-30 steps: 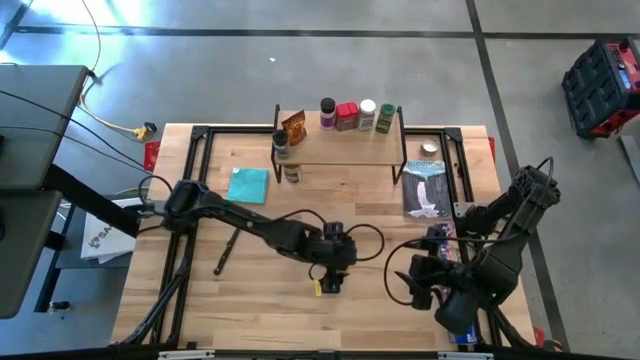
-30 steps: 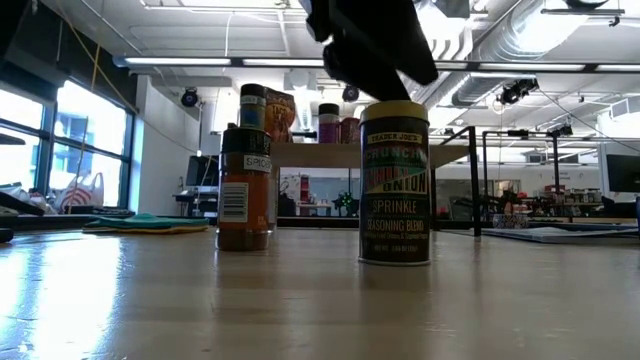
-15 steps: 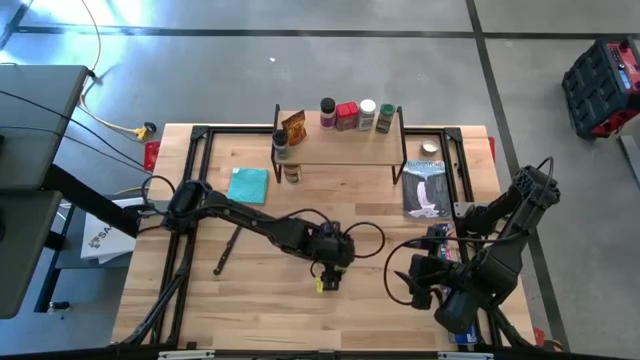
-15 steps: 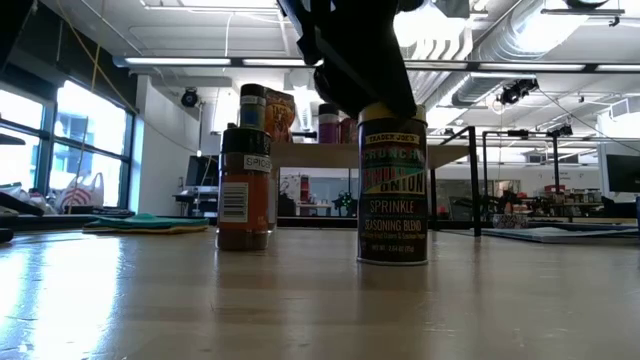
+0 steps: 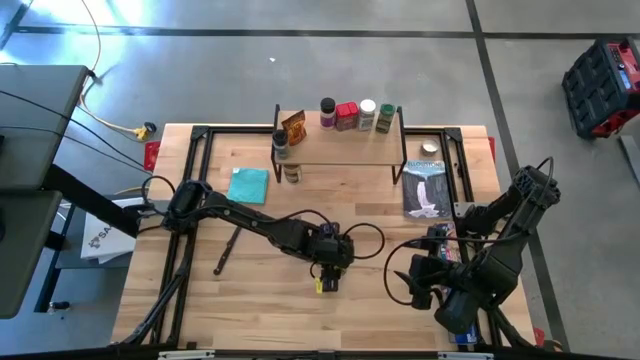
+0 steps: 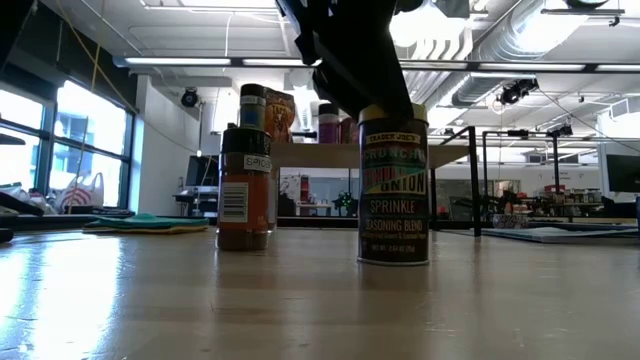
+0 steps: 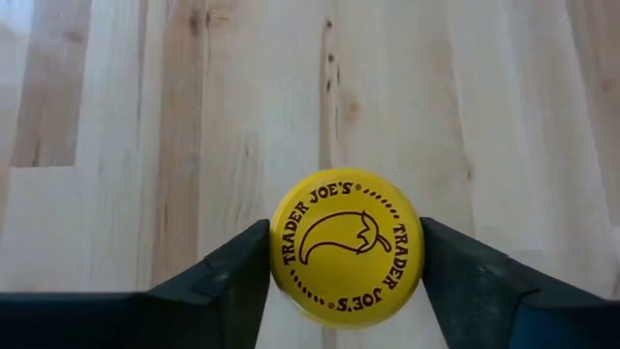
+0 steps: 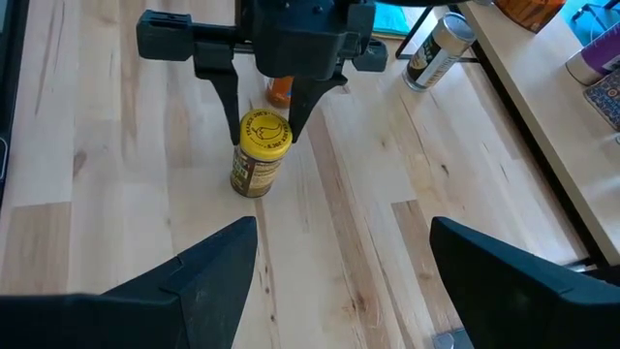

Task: Shelf spices
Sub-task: Put the yellow seasoning bottle on the shelf

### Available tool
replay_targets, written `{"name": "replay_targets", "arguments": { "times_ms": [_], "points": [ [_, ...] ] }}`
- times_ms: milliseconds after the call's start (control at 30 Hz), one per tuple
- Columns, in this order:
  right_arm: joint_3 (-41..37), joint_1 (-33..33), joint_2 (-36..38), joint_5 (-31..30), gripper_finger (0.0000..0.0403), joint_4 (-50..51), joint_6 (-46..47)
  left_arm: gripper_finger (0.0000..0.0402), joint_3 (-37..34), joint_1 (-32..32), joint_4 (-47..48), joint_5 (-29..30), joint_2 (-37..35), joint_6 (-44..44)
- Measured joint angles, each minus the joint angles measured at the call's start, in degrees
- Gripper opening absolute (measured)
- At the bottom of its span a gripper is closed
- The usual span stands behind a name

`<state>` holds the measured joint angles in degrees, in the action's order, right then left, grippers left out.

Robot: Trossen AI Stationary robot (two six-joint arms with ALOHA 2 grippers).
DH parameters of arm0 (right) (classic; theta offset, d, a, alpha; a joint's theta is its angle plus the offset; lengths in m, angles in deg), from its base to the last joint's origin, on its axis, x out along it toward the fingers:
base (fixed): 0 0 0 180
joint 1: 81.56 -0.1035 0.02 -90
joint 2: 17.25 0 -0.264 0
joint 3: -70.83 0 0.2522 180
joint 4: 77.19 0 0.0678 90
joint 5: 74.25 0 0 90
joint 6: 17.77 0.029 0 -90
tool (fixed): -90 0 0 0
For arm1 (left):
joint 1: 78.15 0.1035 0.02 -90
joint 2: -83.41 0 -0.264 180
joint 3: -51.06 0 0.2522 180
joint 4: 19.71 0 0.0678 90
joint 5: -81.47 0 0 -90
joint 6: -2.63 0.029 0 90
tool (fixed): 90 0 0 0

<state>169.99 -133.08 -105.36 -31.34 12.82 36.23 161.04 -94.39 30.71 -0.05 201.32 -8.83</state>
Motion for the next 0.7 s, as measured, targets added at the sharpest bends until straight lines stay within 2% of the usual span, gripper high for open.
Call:
{"name": "replay_targets", "arguments": {
  "times_ms": [67,233,333,533,700],
  "points": [
    [0.0,0.0,0.0,0.0,0.0303,0.0,0.0,0.0212,0.0,0.1,0.0,-0.8,0.0,0.0],
    [0.0,0.0,0.0,0.0,0.0303,0.0,0.0,0.0212,0.0,0.2,0.9,-0.9,-0.5,-0.5],
    [0.0,0.0,0.0,0.0,0.0302,0.0,0.0,0.0212,2.6,0.3,5.3,-0.9,-0.7,-1.8],
    [0.0,0.0,0.0,-0.1,0.0302,0.3,0.0,0.0212,13.2,0.9,16.2,1.7,-1.0,-1.5],
    [0.0,0.0,0.0,-0.1,0.0302,0.2,0.0,0.0212,24.7,2.9,27.4,6.7,-1.1,-0.2]
  ]
}}
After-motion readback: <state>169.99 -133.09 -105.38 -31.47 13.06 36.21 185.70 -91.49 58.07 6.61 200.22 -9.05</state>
